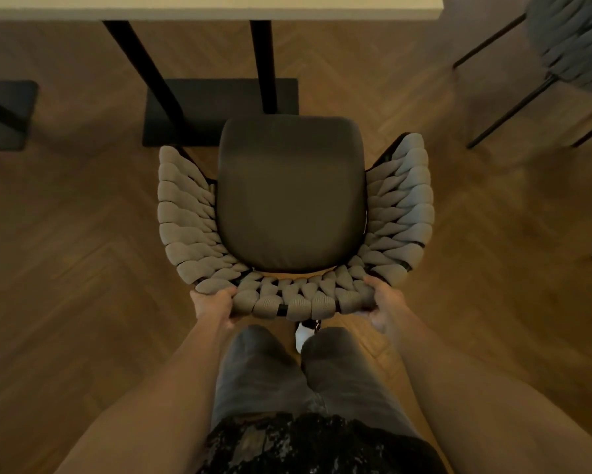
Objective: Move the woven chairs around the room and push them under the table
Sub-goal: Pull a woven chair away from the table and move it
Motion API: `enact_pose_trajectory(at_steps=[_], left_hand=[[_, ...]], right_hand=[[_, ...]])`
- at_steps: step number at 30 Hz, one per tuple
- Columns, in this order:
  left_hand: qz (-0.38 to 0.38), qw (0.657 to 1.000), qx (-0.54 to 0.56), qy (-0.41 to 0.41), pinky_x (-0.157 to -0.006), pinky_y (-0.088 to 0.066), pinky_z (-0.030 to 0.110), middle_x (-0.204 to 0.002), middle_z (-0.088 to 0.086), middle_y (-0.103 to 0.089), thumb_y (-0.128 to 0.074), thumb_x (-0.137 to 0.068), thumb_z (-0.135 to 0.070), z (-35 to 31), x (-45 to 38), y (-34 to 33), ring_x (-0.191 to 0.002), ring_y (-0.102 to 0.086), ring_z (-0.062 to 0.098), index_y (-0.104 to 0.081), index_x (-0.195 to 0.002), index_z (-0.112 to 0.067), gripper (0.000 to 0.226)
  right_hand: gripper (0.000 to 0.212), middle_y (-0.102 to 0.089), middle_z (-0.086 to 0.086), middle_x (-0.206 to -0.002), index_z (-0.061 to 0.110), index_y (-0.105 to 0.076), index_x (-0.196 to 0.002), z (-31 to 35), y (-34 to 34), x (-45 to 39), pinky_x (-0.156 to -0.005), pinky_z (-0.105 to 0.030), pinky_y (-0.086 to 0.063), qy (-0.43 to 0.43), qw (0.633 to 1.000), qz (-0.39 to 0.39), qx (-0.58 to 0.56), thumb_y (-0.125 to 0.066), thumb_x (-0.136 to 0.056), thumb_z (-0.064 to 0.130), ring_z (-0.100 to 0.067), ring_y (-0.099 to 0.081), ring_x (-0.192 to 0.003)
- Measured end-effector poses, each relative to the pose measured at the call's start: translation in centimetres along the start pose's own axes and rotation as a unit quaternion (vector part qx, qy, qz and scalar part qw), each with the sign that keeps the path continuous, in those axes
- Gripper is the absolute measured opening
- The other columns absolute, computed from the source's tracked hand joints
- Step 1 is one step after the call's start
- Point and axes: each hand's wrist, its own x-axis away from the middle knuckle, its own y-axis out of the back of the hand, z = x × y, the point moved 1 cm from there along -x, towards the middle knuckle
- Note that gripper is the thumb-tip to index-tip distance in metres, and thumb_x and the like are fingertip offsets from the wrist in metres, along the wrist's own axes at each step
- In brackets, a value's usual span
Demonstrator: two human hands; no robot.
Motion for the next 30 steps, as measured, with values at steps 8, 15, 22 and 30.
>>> enact_pose_trajectory(at_steps=[8,15,22,30], left_hand=[[-0.003,1.0,0.014,-0.019,-0.071,-0.056,0.044,-0.121,0.008,-0.055,-0.065,-0.087,0.011,-4.5,-0.8,-5.9,-0.094,-0.059,0.022,-0.038,-0.135,-0.021,0.063],[0.021,0.999,0.007,-0.032,-0.068,-0.057,0.045,-0.119,0.01,-0.056,-0.065,-0.086,0.013,-8.0,-2.0,-9.2,-0.095,-0.06,0.024,-0.04,-0.133,-0.014,0.06],[0.028,0.999,0.023,-0.02,-0.072,-0.056,0.046,-0.108,0.003,-0.051,-0.064,-0.086,0.013,-7.8,-1.6,-11.8,-0.091,-0.057,0.021,-0.035,-0.12,-0.021,0.056],[0.01,0.999,0.039,-0.018,-0.065,-0.055,0.041,-0.113,0.004,-0.053,-0.066,-0.083,0.014,-7.5,-1.1,-12.1,-0.094,-0.058,0.021,-0.037,-0.132,-0.018,0.065]], right_hand=[[0.046,-0.059,-0.017,-0.137,0.006,-0.05,-0.139,6.1,-2.9,-2.3,-0.083,-0.055,-0.055,-0.002,1.0,0.001,0.012,-0.068,-0.097,0.013,-0.037,-0.061,-0.122],[0.042,-0.06,-0.018,-0.134,0.005,-0.052,-0.134,9.0,-4.7,-3.6,-0.082,-0.057,-0.057,-0.006,1.0,-0.005,0.019,-0.069,-0.097,0.014,-0.039,-0.062,-0.119],[0.05,-0.057,-0.023,-0.136,0.005,-0.05,-0.138,12.3,-4.7,-5.0,-0.087,-0.065,-0.056,-0.005,0.999,-0.031,0.043,-0.072,-0.094,0.014,-0.044,-0.062,-0.117],[0.044,-0.06,-0.023,-0.133,0.003,-0.052,-0.135,12.8,-4.5,-4.9,-0.086,-0.061,-0.056,-0.005,0.999,-0.028,0.046,-0.071,-0.095,0.01,-0.042,-0.062,-0.118]])
